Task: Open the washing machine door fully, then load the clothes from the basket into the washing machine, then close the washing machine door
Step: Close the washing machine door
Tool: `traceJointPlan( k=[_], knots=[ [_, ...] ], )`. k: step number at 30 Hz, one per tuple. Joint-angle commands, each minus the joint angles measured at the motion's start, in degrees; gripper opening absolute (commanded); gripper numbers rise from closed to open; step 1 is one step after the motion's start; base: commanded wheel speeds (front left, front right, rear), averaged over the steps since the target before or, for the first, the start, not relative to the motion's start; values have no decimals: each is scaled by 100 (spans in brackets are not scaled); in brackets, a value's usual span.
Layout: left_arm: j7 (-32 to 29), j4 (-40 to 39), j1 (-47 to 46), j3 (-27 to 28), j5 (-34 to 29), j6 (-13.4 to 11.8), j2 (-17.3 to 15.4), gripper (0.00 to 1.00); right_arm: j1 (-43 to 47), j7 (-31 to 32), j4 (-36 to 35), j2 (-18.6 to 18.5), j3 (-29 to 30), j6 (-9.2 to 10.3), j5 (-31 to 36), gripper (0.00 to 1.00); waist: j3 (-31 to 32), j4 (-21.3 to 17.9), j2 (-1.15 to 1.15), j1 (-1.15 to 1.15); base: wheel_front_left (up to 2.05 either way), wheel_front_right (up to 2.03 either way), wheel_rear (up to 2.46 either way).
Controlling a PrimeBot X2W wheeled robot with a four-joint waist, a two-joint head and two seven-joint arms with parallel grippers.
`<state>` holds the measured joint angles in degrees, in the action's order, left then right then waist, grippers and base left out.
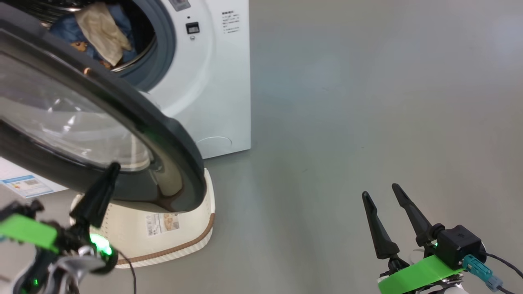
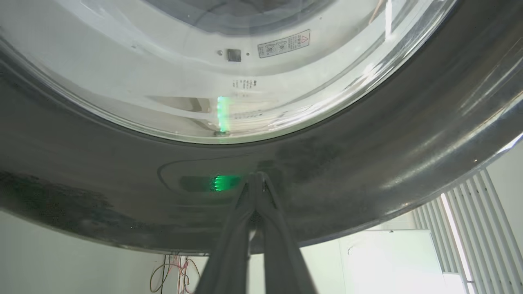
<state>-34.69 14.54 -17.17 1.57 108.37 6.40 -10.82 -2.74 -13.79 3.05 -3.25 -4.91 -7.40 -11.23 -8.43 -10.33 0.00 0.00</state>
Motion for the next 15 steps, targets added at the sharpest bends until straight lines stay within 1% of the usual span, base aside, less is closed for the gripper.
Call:
traceJointPlan(
  k=[1,6,7,8,9,15],
  knots=[
    [33,-189,-7,228,-79,89,-154,0,-77,-79,-121,9,-118,-9,-62,100,36,54,0,0,0,0,0],
    [196,-615,564,362,-281,105,37,0,6,-86,-111,15,-84,-9,-44,100,150,212,0,0,0,0,0],
    [233,-748,680,412,-300,106,108,21,25,-87,-110,15,-81,-9,-37,100,179,245,0,0,0,0,0],
    [262,-869,797,450,-329,106,173,52,46,-87,-109,15,-74,-9,-32,100,200,284,0,0,0,0,0],
    [310,-966,909,477,-410,106,214,100,64,-85,-109,16,-67,-9,-33,100,222,323,0,0,0,0,0],
    [519,-1472,1414,582,-709,108,461,100,143,-37,-145,-2,-67,-9,10,100,371,509,0,0,0,0,0]
  ],
)
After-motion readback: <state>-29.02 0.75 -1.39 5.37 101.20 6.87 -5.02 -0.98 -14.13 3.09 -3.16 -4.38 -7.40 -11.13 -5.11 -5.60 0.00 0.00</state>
